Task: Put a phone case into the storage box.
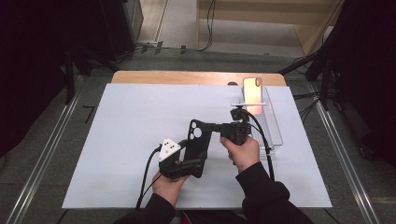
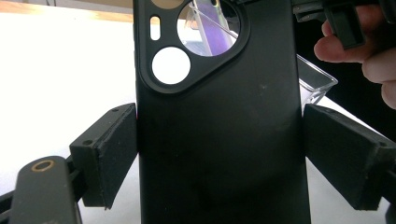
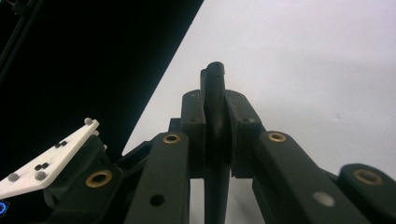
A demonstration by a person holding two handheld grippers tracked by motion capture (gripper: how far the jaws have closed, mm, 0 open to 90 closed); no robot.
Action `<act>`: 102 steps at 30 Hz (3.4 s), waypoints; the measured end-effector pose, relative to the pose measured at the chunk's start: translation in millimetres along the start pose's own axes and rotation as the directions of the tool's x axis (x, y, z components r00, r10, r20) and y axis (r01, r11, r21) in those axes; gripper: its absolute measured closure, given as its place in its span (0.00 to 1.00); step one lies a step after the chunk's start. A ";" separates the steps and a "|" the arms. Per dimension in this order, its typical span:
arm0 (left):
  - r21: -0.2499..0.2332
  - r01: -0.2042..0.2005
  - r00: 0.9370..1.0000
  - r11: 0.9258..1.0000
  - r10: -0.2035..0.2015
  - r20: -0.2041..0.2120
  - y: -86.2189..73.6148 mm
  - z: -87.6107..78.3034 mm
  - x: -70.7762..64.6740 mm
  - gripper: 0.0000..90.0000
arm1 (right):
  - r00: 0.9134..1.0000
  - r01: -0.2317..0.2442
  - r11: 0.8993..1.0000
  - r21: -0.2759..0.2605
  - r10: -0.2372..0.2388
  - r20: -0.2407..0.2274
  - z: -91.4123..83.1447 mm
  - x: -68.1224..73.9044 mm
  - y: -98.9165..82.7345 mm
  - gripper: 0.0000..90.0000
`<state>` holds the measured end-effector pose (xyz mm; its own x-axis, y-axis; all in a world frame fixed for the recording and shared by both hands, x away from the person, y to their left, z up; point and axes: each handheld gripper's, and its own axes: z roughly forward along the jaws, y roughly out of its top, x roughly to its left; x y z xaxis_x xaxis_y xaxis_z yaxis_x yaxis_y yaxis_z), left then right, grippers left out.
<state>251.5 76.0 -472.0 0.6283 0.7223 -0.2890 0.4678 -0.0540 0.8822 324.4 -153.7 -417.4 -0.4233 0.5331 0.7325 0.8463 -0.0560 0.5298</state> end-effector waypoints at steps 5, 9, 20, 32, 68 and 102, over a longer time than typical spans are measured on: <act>0.060 0.042 0.999 0.997 -0.043 0.016 6.6 4.8 1.0 0.13 | 1.000 0.018 1.000 -0.004 -0.018 0.014 -4.1 3.2 1.7 0.86; 0.093 0.038 0.999 0.995 -0.041 0.025 8.3 4.7 2.2 0.13 | 0.999 0.029 0.999 -0.018 -0.029 0.027 -8.7 3.3 3.6 0.86; 0.194 0.041 0.997 0.980 -0.054 0.060 19.2 3.8 7.4 0.14 | 0.976 0.184 0.983 -0.026 -0.179 0.124 -17.8 11.8 6.2 0.86; 0.338 -0.018 0.990 0.941 -0.030 0.138 40.1 -3.1 15.0 0.16 | 0.948 0.289 0.957 0.011 -0.288 0.134 -19.6 14.3 3.9 0.86; 0.334 -0.198 0.918 0.922 0.055 0.394 87.4 -25.5 41.0 0.19 | 0.864 0.500 0.860 0.100 -0.487 -0.127 -34.3 22.2 7.0 0.86; 0.348 -0.246 0.840 0.904 0.019 0.543 90.6 -21.2 44.7 0.79 | 0.815 0.549 0.824 0.143 -0.489 -0.312 -15.8 26.3 1.3 0.85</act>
<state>308.8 118.0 -397.1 0.8741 0.2310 -0.4274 0.4850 -0.4669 0.7395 309.2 -153.1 -390.6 -0.8594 0.1981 0.4714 0.5110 0.3667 0.7774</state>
